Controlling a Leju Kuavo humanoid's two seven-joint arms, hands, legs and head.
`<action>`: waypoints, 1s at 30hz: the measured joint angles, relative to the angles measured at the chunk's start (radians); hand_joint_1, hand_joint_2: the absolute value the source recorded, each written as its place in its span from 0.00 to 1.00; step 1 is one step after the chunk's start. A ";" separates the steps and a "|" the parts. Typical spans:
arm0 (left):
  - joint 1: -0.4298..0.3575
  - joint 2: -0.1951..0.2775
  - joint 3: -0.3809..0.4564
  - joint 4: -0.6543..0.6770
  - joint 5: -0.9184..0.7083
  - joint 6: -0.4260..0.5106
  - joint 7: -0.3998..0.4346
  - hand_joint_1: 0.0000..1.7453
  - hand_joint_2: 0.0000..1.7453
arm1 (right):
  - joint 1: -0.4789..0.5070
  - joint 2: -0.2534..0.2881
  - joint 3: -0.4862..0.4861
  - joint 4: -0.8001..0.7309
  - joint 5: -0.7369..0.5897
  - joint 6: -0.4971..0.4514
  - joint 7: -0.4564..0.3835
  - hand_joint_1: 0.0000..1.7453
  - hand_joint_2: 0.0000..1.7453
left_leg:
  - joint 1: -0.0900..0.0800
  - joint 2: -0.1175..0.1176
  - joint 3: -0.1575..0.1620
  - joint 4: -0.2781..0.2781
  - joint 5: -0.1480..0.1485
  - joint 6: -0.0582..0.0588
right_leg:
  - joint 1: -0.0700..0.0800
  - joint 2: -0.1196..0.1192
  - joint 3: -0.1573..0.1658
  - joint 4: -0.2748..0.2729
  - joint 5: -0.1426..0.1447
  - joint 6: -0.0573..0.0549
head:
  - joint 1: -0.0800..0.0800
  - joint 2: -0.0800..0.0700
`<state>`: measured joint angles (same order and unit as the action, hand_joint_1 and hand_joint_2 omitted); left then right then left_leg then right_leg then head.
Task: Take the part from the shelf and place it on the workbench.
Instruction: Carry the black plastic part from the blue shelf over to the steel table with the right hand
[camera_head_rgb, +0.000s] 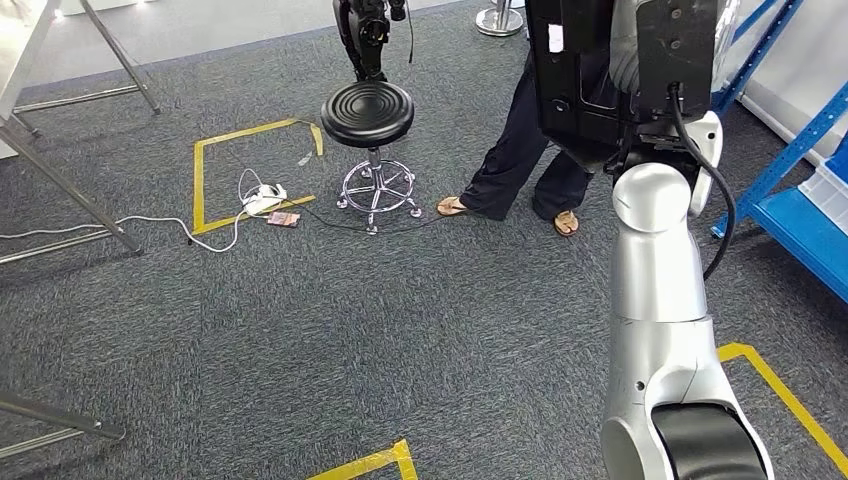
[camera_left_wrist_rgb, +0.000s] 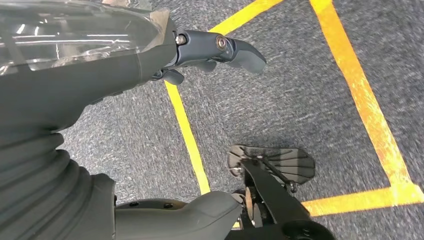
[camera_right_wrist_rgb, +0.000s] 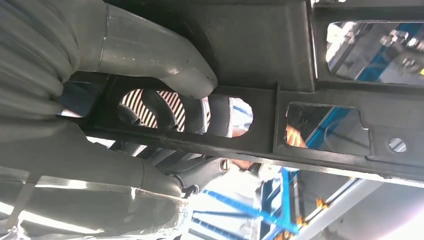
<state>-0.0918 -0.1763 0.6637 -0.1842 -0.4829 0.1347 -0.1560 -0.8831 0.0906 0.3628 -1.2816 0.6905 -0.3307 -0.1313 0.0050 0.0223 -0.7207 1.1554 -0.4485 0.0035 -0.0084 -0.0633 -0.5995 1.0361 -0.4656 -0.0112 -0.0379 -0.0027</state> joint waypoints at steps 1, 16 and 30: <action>-0.001 0.001 0.001 0.000 0.000 0.000 0.000 0.00 1.00 | -0.001 0.000 0.000 0.001 0.000 0.000 -0.001 1.00 1.00 | -0.005 0.020 0.035 -0.063 0.022 0.006 | 0.004 -0.009 0.002 0.000 -0.002 0.002 | 0.001 0.000; -0.005 0.003 0.008 0.000 -0.011 -0.003 0.000 0.00 1.00 | 0.016 -0.022 -0.002 0.014 0.018 -0.002 0.000 1.00 1.00 | -0.008 -0.103 0.096 -0.162 0.056 0.041 | -0.011 0.074 -0.087 0.150 -0.042 0.048 | 0.011 0.000; 0.007 0.004 0.009 0.000 -0.018 -0.006 0.001 0.00 1.00 | 0.016 -0.019 -0.004 0.035 0.019 -0.002 -0.001 1.00 1.00 | 0.003 -0.024 -0.054 0.117 -0.057 -0.007 | 0.003 0.012 -0.005 -0.006 0.012 -0.002 | 0.001 0.000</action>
<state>-0.0850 -0.1723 0.6725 -0.1839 -0.5013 0.1284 -0.1550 -0.8668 0.0716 0.3586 -1.2469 0.7092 -0.3326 -0.1320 0.0081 -0.0015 -0.7745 1.2724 -0.5054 -0.0038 -0.0052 -0.0515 -0.6049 1.0306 -0.4534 -0.0130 -0.0371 -0.0027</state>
